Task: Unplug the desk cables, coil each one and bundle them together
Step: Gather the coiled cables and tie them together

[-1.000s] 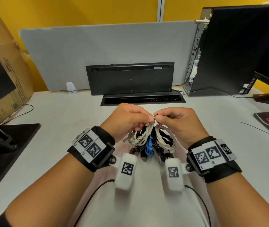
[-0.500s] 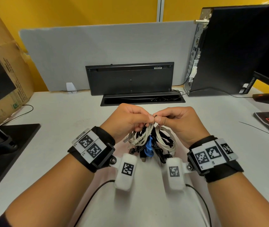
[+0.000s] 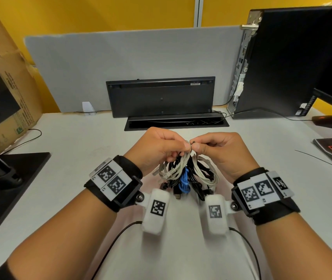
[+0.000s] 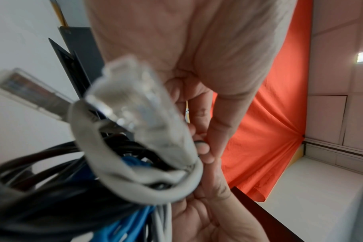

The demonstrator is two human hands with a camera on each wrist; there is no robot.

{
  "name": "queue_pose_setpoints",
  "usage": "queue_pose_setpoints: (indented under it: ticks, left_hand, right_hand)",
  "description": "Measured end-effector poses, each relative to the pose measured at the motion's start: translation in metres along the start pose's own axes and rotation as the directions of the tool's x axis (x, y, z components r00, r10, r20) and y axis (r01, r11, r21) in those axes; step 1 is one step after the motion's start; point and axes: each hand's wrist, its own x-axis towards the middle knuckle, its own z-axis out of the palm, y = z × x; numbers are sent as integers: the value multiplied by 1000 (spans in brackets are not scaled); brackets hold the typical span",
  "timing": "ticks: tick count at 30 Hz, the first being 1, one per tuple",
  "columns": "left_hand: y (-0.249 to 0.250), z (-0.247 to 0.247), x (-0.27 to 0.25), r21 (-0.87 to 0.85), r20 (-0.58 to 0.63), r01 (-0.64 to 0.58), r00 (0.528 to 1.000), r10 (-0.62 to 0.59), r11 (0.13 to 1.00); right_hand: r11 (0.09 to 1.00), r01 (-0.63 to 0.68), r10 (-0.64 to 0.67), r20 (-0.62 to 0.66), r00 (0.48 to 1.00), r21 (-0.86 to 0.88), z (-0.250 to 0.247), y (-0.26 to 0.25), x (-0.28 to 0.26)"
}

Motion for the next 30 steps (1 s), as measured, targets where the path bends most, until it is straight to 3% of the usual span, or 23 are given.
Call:
queue_pose_setpoints:
  ticks: [22, 30]
  left_hand:
    - [-3, -2, 1, 43, 27, -6, 1000, 5, 999]
    - [-9, -3, 4, 57, -30, -41, 999, 42, 998]
  right_hand:
    - [996, -34, 42, 90, 995, -82, -6, -6, 3]
    - [997, -69, 70, 71, 995, -26, -1, -5, 5]
